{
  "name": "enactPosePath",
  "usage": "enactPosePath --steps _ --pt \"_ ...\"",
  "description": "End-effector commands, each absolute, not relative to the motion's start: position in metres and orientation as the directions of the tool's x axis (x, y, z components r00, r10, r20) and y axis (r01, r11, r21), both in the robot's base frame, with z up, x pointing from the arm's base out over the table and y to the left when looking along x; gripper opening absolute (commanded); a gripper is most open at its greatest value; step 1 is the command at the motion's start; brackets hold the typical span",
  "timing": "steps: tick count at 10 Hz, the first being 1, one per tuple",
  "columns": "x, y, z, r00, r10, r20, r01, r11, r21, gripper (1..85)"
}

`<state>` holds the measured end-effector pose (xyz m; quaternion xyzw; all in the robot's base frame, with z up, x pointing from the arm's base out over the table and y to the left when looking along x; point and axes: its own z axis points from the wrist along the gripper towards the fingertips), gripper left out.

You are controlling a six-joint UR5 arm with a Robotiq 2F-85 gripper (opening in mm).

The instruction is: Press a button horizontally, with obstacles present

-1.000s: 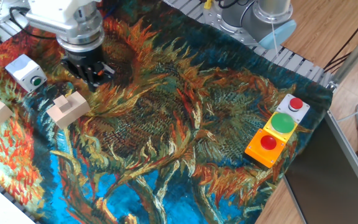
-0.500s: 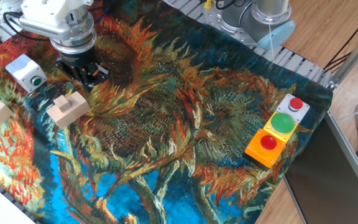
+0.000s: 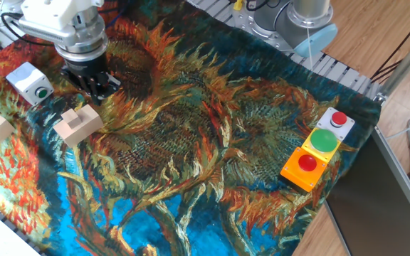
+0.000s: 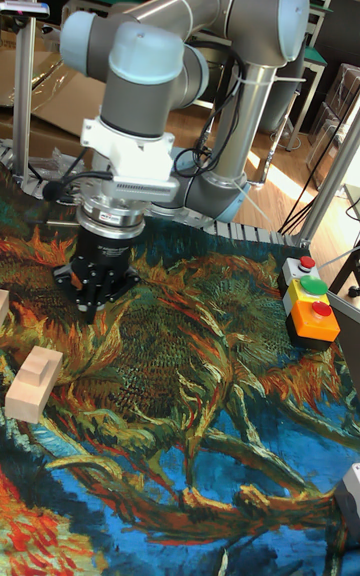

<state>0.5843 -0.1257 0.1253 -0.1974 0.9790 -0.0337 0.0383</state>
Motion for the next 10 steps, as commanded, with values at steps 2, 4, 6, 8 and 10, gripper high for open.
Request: enactPosePath --steps 2,4,6,8,10 --pt "0.585 -0.175 0.133 -0.897 -0.440 -0.043 -0.434 0.895 -0.104 1.3" --pt "0.587 -0.170 0.133 -0.889 -0.453 -0.064 -0.448 0.890 -0.082 1.3" --pt "0.595 -0.166 0.134 -0.895 -0.435 -0.100 -0.429 0.900 -0.079 1.3" --pt "0.600 -0.169 0.135 -0.901 -0.417 -0.115 -0.408 0.908 -0.096 1.3" --pt "0.601 -0.176 0.133 -0.891 -0.442 -0.103 -0.430 0.895 -0.118 1.3"
